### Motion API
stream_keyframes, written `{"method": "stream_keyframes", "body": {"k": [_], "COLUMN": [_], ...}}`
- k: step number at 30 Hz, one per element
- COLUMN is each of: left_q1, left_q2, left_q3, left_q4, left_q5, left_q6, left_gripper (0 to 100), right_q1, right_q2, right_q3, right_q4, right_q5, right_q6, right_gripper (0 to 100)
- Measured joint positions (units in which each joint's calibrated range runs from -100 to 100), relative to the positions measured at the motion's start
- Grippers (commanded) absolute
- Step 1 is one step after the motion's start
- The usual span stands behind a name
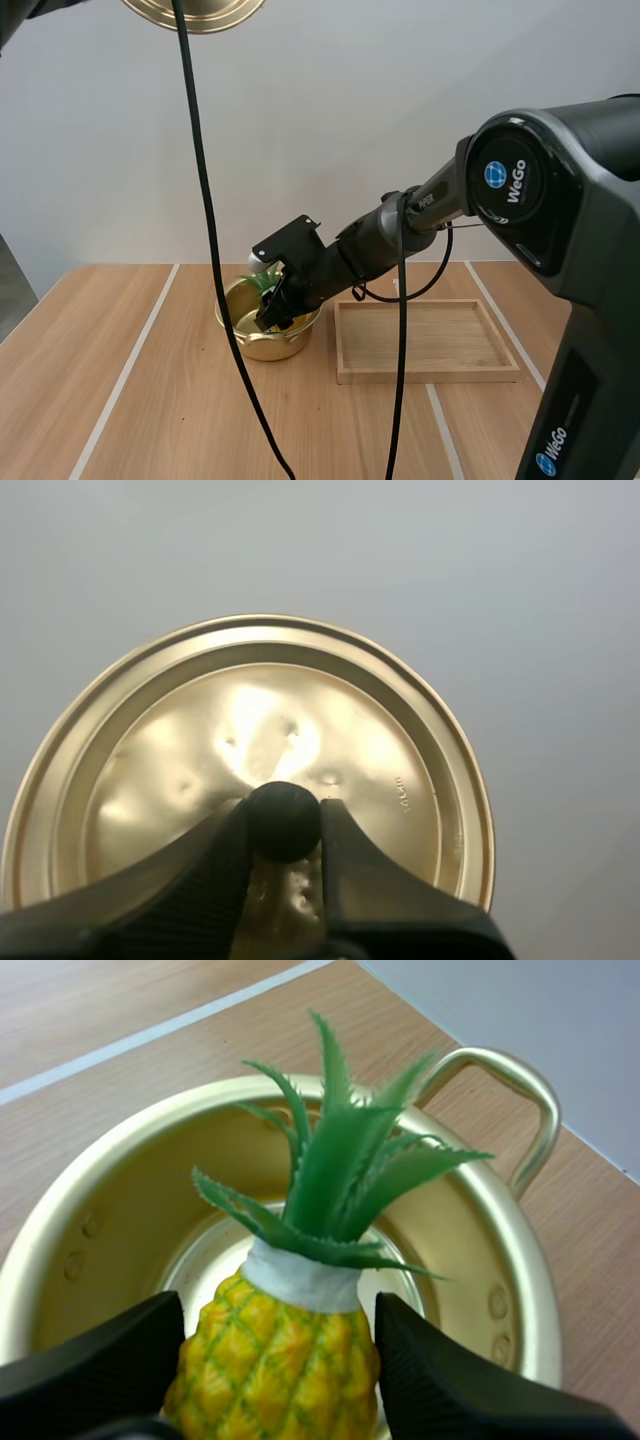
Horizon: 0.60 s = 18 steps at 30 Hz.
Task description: Open the pot, put the pineapple inside, and close it
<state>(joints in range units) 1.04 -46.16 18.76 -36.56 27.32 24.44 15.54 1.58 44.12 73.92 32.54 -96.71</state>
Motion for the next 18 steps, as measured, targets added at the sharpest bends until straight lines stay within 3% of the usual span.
{"method": "stream_keyframes", "body": {"k": [18], "left_q1": [0.0], "left_q2": [0.0], "left_q3": [0.0], "left_q4": [0.0], "left_q5": [0.0], "left_q6": [0.0], "left_gripper": [0], "right_q1": [0.0], "right_q2": [4.9], "right_q3": [-1.31], "right_q4": [4.26], "right_q5": [4.09], "right_q6": [-2.3], "right_gripper": [0]}}
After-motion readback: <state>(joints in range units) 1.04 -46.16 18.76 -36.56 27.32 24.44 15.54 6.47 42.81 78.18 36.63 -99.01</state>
